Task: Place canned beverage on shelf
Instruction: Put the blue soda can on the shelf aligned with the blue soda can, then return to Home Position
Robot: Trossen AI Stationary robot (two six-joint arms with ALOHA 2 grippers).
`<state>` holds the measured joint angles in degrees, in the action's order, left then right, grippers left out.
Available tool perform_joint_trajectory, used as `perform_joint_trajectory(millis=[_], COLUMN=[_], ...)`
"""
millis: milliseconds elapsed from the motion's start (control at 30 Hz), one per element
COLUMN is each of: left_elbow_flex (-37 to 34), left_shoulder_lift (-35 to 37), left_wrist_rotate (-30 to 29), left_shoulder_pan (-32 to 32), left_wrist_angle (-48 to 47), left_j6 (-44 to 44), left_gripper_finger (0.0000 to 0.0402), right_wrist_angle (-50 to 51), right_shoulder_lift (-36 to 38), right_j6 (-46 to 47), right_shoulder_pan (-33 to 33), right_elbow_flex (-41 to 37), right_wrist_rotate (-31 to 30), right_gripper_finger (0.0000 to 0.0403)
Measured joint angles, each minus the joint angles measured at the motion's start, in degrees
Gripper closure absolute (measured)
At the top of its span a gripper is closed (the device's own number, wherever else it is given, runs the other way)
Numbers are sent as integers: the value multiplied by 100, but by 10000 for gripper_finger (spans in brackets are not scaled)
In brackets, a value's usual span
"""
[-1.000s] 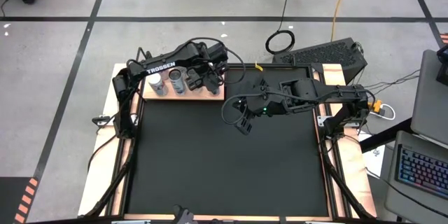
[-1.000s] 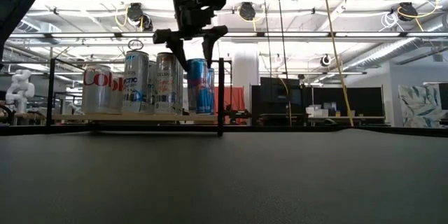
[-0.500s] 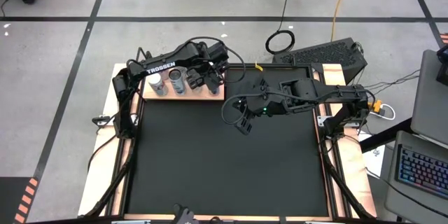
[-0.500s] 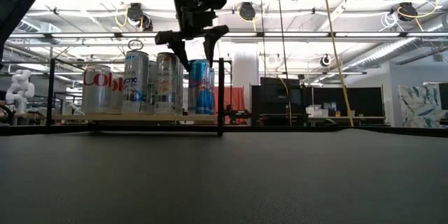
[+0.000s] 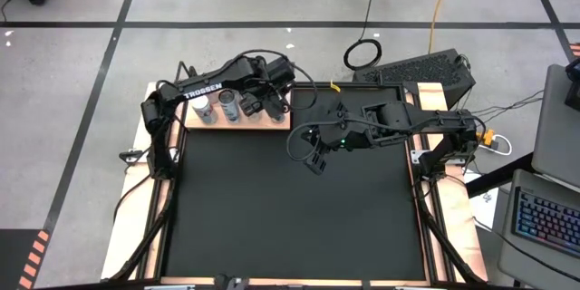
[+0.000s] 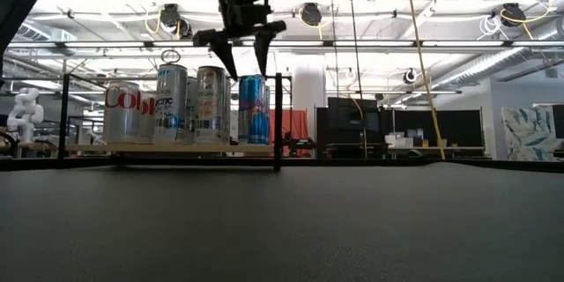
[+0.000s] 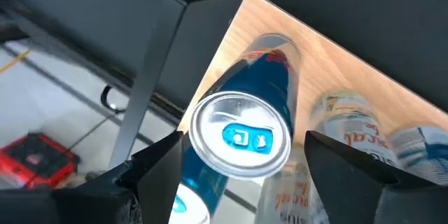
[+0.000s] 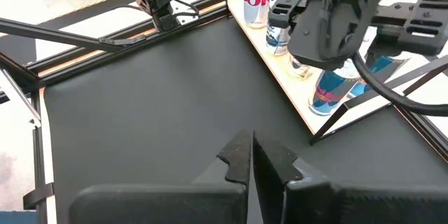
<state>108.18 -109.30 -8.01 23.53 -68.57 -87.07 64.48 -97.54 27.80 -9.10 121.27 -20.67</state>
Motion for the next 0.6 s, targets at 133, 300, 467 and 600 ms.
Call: perform_joint_trajectory(millis=[133, 300, 467, 600], left_elbow_flex=[0, 0, 0, 0], left_shoulder_lift=[195, 451, 674, 861], left_wrist_rotate=[-222, -304, -322, 229], left_shoulder_pan=[-138, -324, -561, -693], left_wrist_angle=[-181, -263, -549, -666], left_j6=[345, 647, 1281, 2427], left_gripper_finger=[118, 118, 118, 118], right_wrist_angle=[-1, -1, 0, -1], right_shoulder_lift=[0, 0, 0, 2], right_j6=[1, 1, 0, -1], right_shoulder_pan=[1, 0, 0, -1], right_elbow_flex=[0, 0, 0, 0], right_wrist_rotate=[0, 0, 0, 0], right_gripper_finger=[403, 403, 403, 403])
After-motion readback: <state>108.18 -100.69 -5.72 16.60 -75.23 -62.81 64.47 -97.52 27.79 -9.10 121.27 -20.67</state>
